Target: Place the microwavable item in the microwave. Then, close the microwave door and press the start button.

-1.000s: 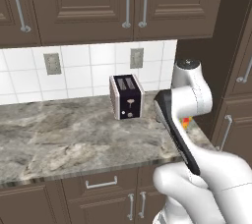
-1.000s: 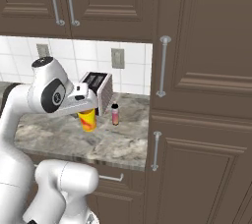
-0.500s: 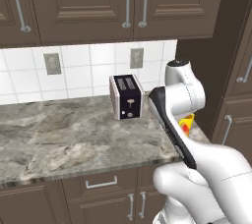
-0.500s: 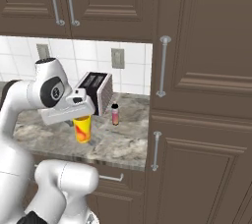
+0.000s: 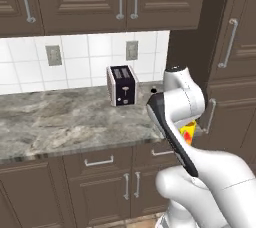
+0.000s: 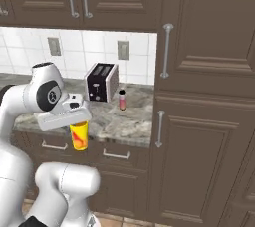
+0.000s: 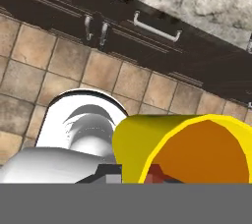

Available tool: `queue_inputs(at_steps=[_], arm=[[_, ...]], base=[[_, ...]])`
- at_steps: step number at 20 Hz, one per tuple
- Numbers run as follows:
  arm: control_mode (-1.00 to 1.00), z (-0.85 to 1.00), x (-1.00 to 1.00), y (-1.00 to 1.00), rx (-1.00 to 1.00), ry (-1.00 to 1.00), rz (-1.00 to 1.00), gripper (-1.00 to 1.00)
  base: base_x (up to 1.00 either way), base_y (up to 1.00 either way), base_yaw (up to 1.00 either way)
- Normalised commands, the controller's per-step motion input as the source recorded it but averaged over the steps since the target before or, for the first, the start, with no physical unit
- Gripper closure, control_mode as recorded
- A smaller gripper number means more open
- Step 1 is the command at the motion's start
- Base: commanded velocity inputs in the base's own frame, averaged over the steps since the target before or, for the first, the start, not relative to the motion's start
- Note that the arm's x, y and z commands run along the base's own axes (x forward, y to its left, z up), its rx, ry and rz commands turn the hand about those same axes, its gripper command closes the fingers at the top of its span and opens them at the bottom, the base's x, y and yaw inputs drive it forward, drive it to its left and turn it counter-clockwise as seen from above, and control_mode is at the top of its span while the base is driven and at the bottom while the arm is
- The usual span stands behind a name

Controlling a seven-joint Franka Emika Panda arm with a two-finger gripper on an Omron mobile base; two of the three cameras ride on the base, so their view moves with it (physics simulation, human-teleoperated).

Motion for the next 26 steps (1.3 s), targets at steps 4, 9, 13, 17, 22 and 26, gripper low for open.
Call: queue_inputs(at_steps=[4,9,13,17,22,26], arm=[[1.00,0.00,0.00,0.00,0.00,0.00,0.00,1.00],[1.00,0.00,0.00,0.00,0.00,0.00,0.00,1.00],[1.00,0.00,0.00,0.00,0.00,0.00,0.00,1.00],[1.00,0.00,0.00,0.00,0.00,0.00,0.00,1.00],[1.00,0.00,0.00,0.00,0.00,0.00,0.00,1.00],[1.00,0.00,0.00,0.00,0.00,0.00,0.00,1.00]], base=[[-1.00,-0.07,-0.18],[-0.82,-0.56,-0.25],[-0.17,-0.98,-0.18],[0.00,-1.00,-0.08],[-0.05,-1.00,0.00],[-0.68,-1.00,0.00]])
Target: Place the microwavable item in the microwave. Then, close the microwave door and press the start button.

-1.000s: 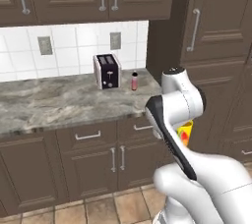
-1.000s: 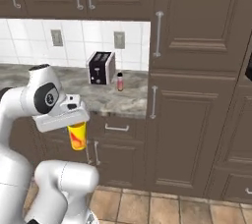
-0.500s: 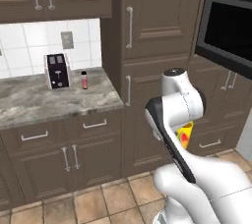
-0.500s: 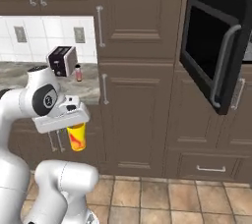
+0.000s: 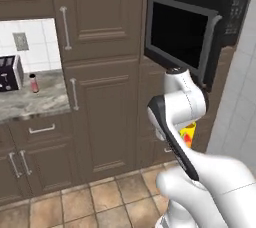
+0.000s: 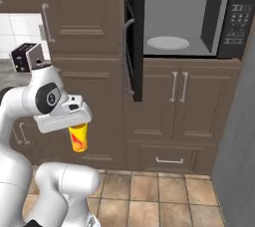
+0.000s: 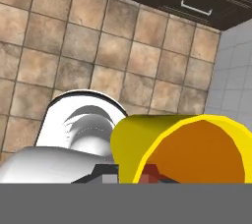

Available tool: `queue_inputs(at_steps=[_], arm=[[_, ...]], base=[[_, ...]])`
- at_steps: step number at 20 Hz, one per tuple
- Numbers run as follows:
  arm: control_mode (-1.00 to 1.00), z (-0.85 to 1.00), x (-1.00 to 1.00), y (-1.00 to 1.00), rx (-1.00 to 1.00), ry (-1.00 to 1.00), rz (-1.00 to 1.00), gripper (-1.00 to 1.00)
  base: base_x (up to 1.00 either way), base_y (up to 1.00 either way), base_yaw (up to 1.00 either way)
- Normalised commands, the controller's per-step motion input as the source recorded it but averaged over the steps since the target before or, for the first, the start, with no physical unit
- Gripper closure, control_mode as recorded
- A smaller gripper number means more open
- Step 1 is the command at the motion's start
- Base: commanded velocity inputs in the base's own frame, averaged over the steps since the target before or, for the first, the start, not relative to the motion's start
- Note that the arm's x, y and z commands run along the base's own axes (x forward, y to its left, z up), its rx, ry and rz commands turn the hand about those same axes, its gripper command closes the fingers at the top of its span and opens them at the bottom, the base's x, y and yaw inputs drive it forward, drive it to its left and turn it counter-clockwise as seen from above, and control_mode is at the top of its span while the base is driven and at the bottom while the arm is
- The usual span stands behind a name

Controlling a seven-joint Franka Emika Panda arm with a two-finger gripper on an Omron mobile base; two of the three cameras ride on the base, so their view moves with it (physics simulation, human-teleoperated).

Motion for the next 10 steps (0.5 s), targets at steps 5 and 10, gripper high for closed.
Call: queue_inputs(at_steps=[5,10], arm=[[1.00,0.00,0.00,0.00,0.00,0.00,0.00,1.00],[1.00,0.00,0.00,0.00,0.00,0.00,0.00,1.00]], base=[[-0.35,-1.00,0.00],[0.18,-0.97,0.05]])
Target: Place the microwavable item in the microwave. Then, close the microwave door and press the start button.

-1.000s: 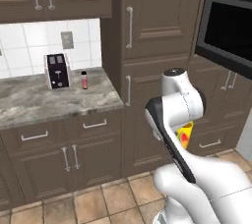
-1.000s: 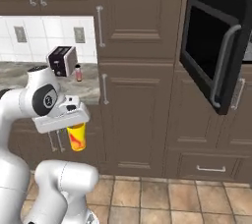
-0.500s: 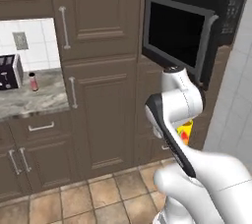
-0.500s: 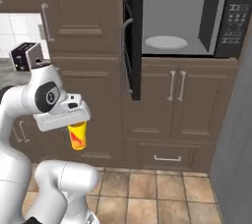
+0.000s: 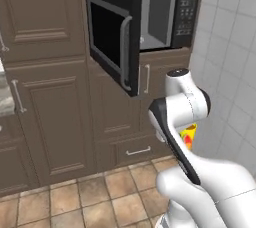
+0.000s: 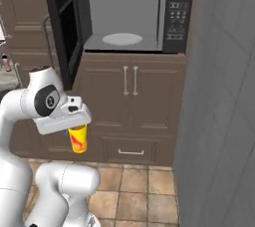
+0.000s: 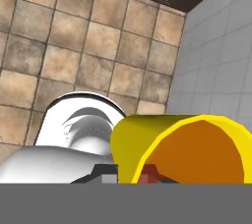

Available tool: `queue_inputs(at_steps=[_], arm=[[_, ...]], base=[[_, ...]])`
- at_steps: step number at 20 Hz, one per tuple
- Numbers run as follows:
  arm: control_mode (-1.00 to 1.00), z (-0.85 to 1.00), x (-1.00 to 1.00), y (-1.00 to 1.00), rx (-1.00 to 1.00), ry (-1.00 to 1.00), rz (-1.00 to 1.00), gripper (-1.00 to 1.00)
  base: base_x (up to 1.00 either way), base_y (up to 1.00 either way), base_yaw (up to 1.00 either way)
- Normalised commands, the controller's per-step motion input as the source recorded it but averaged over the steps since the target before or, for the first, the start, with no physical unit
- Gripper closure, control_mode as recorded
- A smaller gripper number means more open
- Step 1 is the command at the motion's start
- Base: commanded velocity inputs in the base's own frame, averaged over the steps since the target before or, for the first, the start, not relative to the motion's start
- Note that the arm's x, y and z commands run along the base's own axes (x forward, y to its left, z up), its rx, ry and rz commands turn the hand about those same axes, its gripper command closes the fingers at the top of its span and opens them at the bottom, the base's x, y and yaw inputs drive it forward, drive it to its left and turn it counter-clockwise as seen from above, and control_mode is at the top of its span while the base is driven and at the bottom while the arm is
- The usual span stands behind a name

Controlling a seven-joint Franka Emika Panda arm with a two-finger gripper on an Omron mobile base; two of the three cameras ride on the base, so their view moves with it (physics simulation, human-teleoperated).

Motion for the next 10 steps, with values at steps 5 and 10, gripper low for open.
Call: queue_inputs(at_steps=[5,10], arm=[[1.00,0.00,0.00,0.00,0.00,0.00,0.00,1.00],[1.00,0.00,0.00,0.00,0.00,0.00,0.00,1.00]], base=[[0.68,-0.61,0.17],[0.76,-0.26,0.17]])
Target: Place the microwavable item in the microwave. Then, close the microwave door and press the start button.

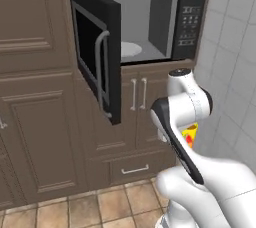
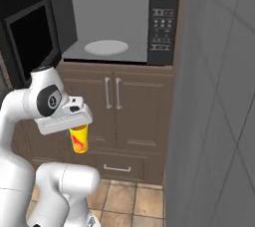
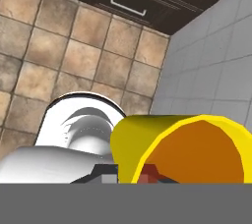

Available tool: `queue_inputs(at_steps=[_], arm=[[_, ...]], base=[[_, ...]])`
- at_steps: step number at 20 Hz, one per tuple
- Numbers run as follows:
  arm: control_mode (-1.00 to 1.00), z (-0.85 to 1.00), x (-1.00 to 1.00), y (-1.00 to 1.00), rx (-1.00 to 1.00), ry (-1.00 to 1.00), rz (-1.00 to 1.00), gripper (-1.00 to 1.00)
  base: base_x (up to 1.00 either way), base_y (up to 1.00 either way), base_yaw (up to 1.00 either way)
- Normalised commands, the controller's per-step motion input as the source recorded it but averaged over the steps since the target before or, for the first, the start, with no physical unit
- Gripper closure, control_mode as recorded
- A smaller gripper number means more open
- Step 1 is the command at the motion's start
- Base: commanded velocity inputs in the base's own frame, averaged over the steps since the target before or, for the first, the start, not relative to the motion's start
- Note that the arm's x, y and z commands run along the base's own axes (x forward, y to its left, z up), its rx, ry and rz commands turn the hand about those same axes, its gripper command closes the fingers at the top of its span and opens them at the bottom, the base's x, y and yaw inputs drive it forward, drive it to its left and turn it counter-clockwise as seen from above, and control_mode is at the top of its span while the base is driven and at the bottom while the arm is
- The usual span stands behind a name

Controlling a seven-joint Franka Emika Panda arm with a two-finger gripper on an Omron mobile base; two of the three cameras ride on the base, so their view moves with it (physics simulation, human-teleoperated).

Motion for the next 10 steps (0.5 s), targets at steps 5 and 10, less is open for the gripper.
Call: queue_inputs(at_steps=[5,10], arm=[[1.00,0.00,0.00,0.00,0.00,0.00,0.00,1.00],[1.00,0.00,0.00,0.00,0.00,0.00,0.00,1.00]], base=[[0.66,-0.21,0.19],[0.54,-0.25,0.20]])
